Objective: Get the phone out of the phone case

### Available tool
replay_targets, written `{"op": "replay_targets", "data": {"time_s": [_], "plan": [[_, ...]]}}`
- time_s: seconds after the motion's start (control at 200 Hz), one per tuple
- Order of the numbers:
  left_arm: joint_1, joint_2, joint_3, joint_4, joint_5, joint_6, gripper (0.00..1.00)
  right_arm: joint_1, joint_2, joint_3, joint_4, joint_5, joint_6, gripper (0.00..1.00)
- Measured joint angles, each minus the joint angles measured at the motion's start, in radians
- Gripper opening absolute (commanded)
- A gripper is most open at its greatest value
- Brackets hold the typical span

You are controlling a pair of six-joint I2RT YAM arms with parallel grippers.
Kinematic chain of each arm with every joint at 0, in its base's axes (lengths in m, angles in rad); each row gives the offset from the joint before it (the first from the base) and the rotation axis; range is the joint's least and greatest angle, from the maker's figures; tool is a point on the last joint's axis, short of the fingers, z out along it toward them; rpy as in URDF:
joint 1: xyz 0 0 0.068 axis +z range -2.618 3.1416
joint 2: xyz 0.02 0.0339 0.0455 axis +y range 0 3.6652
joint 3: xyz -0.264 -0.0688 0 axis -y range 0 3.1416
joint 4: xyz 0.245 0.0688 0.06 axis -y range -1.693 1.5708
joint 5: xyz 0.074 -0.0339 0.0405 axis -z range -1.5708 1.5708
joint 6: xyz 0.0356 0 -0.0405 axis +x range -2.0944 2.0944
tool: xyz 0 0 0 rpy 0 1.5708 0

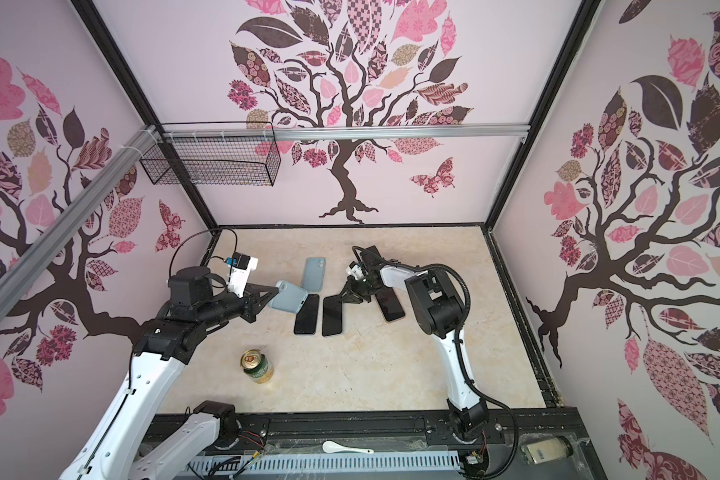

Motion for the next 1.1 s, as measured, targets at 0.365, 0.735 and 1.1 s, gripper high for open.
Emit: {"op": "replay_targets", "data": {"time_s": [0.365, 0.735, 1.1], "plan": [[0.000, 0.000, 0.000, 0.001, 0.005, 0.000, 0.00, -0.019, -0.046, -0.090, 0.090, 0.005, 0.063, 0.16], [0.000, -0.003, -0.013, 0.000, 0.007, -0.001, 0.00, -0.021, -0.048, -0.121, 0.190, 0.012, 0.134, 0.18], [0.000, -0.004, -0.013, 0.000, 0.007, 0.000, 0.00, -0.025, -0.053, -0.129, 0.197, 0.042, 0.135, 0.34]]}}
